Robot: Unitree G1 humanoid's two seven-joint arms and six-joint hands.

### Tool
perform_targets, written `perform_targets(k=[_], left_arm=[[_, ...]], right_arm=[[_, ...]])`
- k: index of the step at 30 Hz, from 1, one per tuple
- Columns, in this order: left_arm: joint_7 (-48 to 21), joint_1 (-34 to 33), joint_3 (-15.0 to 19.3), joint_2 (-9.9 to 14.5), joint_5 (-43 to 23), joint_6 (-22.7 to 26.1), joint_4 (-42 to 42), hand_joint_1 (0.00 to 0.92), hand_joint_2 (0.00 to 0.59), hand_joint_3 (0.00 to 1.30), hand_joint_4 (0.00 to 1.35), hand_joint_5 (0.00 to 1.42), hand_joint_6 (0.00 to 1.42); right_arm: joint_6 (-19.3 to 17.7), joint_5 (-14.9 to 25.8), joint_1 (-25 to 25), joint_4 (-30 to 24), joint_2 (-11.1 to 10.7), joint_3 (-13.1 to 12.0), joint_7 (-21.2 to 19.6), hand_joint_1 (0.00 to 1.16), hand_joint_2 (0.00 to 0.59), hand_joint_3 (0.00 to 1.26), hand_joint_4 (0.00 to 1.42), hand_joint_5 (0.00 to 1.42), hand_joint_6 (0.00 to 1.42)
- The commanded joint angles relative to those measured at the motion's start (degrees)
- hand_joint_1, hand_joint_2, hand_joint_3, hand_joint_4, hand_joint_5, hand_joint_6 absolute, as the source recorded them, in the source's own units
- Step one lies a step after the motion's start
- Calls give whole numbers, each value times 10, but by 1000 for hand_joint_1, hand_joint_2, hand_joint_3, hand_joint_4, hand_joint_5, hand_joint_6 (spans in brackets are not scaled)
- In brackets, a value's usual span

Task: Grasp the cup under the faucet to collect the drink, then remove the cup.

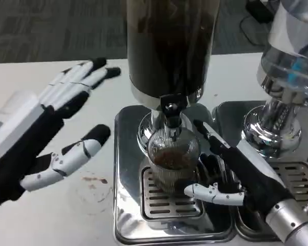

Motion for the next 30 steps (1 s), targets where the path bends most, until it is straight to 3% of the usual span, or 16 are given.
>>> perform_targets(k=[1,6,15,30], left_arm=[[51,39,27,-28,34,-13,10,0,280,64,0,0,0],[112,80,45,-65,60,-37,40,0,276,59,0,0,0],[158,119,56,-79,80,-48,83,0,266,75,0,0,0],[172,143,72,-47,71,-59,148,0,274,116,0,32,0]], right_arm=[[-12,14,-6,10,9,1,-4,682,147,0,0,0,59],[-17,12,-11,18,14,8,-5,680,148,0,0,0,63],[-39,21,-9,45,36,12,-20,695,144,0,0,0,79],[-105,8,-10,108,85,28,-93,791,131,0,0,21,191]])
